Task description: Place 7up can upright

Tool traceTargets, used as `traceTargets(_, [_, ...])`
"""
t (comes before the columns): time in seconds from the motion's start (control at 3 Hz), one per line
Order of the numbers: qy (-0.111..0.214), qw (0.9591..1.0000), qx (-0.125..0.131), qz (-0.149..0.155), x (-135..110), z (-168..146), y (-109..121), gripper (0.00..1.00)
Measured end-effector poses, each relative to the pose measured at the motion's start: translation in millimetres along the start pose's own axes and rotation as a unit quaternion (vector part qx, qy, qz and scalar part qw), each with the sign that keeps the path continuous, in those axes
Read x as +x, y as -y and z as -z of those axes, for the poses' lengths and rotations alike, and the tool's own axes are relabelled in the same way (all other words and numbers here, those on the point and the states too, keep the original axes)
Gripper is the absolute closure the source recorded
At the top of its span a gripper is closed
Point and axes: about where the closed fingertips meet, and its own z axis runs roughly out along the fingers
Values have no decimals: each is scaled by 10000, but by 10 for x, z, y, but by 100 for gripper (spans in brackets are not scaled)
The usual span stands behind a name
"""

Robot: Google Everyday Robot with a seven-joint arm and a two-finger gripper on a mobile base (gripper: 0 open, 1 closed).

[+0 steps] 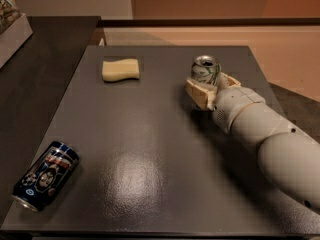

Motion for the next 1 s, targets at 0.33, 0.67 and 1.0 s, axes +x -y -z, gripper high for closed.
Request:
traceTargets(0.33, [-123, 9997, -47, -191, -96, -40, -37, 82])
traceTargets(0.67, [-182, 9993, -75, -321, -184, -65, -53, 59])
traceTargets(1.0, [-187, 9993, -68, -312, -172, -69, -41, 36])
